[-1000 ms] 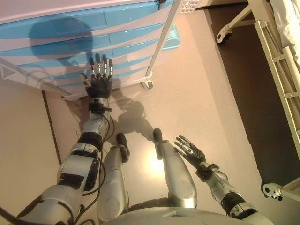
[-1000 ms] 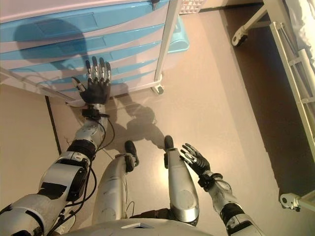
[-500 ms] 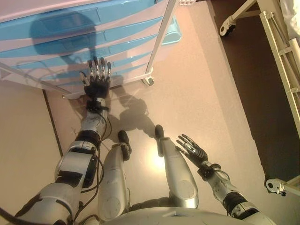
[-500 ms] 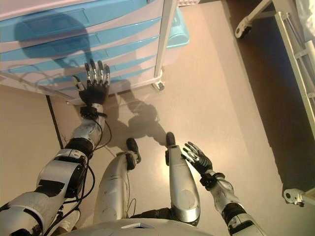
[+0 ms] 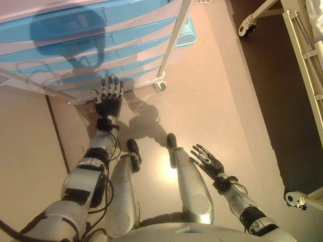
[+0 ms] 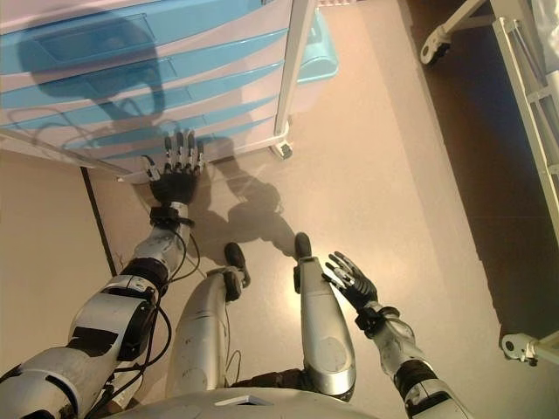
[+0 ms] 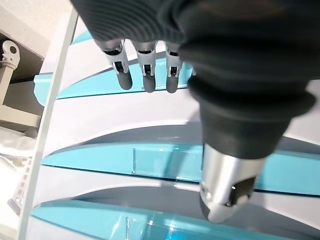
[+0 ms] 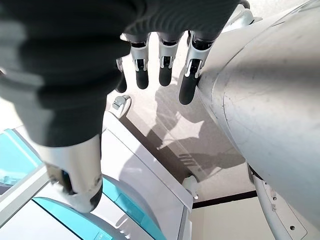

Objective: Open the drawer and pick up the medicine

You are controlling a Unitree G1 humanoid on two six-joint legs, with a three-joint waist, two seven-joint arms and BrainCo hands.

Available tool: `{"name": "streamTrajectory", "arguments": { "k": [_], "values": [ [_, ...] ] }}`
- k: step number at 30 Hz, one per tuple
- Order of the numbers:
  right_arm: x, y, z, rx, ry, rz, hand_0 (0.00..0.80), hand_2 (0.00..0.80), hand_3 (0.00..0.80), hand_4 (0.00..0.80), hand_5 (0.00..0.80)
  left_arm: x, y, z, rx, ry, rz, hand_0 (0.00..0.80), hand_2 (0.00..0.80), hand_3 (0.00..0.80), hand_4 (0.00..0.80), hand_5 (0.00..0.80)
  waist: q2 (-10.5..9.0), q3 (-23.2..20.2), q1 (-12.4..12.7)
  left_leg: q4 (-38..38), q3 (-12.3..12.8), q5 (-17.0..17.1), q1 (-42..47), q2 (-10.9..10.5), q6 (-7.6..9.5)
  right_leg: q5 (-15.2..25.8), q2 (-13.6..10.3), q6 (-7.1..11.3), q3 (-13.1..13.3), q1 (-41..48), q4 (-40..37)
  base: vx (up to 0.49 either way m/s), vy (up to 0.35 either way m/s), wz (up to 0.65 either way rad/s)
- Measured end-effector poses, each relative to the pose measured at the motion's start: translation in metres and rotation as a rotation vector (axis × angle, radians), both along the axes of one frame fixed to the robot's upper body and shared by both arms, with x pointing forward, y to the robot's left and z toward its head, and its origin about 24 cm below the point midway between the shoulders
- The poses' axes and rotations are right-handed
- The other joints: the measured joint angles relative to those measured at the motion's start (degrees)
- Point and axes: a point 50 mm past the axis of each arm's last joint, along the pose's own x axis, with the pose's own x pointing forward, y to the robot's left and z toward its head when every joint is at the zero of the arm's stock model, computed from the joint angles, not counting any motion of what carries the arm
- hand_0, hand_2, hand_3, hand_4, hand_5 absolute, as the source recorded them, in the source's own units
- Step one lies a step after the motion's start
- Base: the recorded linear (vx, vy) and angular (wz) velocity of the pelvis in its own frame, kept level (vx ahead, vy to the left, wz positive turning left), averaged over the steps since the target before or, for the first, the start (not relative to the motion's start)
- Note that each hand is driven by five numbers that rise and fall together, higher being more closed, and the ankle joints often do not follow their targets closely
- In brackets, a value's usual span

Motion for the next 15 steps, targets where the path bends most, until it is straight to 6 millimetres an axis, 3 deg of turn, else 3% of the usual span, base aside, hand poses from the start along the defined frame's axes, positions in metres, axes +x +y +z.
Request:
{"name": "streamTrajectory", "arguments": {
  "k": [7, 15],
  "values": [
    [0.000, 0.000, 0.000, 0.001, 0.001, 0.000, 0.000, 0.000, 0.000, 0.000, 0.000, 0.000, 0.005, 0.004, -0.038, -0.036, 0.026, 0.000, 0.000, 0.000, 0.000, 0.000, 0.00, 0.00, 0.04, 0.09, -0.02, 0.00, 0.00, 0.01, 0.00, 0.00, 0.01, 0.00, -0.01, 0.01, 0.09, 0.000, 0.000, 0.00],
    [0.000, 0.000, 0.000, 0.001, 0.001, -0.001, 0.000, 0.000, 0.000, 0.000, 0.000, 0.007, 0.012, 0.024, -0.058, -0.118, 0.045, 0.000, 0.000, 0.000, 0.000, 0.000, 0.00, 0.00, 0.04, 0.51, -0.12, 0.00, -0.04, 0.05, 0.01, 0.00, 0.01, 0.00, -0.06, 0.04, 0.17, 0.000, 0.000, 0.00]
  ]
}}
